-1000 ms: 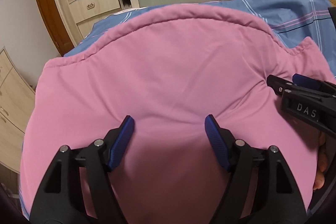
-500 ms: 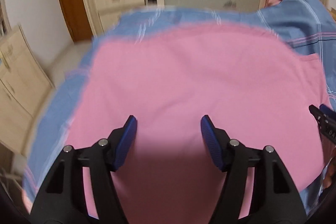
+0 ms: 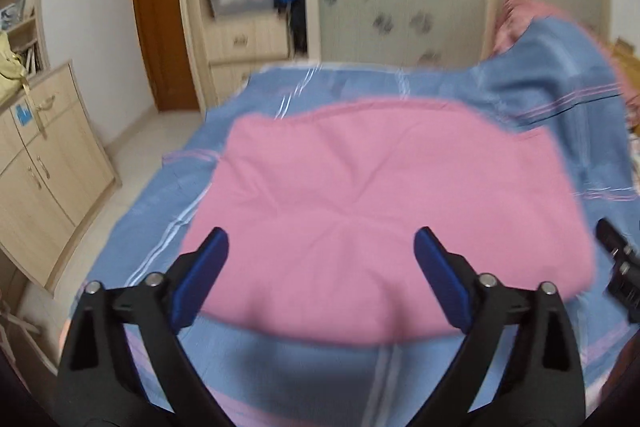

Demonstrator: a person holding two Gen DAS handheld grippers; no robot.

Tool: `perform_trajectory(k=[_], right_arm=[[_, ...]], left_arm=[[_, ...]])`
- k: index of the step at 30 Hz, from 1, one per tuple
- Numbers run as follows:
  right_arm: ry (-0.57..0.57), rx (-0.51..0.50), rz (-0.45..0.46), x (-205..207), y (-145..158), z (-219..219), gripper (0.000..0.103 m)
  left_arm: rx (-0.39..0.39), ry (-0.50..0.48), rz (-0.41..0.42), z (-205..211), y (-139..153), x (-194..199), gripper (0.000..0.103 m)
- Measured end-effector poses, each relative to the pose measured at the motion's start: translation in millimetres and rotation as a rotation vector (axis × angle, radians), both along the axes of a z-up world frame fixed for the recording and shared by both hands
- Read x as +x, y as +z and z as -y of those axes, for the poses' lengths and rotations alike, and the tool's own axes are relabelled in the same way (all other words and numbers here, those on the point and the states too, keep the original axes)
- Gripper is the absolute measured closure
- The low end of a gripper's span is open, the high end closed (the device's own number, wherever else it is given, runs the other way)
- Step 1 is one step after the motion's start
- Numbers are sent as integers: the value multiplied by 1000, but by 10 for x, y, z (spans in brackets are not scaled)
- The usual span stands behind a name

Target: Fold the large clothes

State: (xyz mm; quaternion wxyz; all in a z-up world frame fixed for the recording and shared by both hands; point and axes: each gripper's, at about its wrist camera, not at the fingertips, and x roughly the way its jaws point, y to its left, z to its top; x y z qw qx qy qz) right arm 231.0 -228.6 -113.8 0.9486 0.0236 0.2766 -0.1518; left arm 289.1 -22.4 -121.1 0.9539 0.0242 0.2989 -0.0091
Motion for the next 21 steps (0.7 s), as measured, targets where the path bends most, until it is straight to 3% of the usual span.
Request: perform_trajectory(k=[3,10,15,21], right_arm=[[8,-12,30,-469,212,-233,1],[-1,-56,68,-1301,589,-561,1],[-2,0,108,-1767,800,-571,1],[7,27,113,-1973,841,-575,1]], left_arm=[[-7,-31,58,30,240,-547,2],[-5,-31,105,-52,635,-1503,2],[-30,-30,152,-104,850,-1988,2],[-30,-13,154,-76,919,-2302,2]])
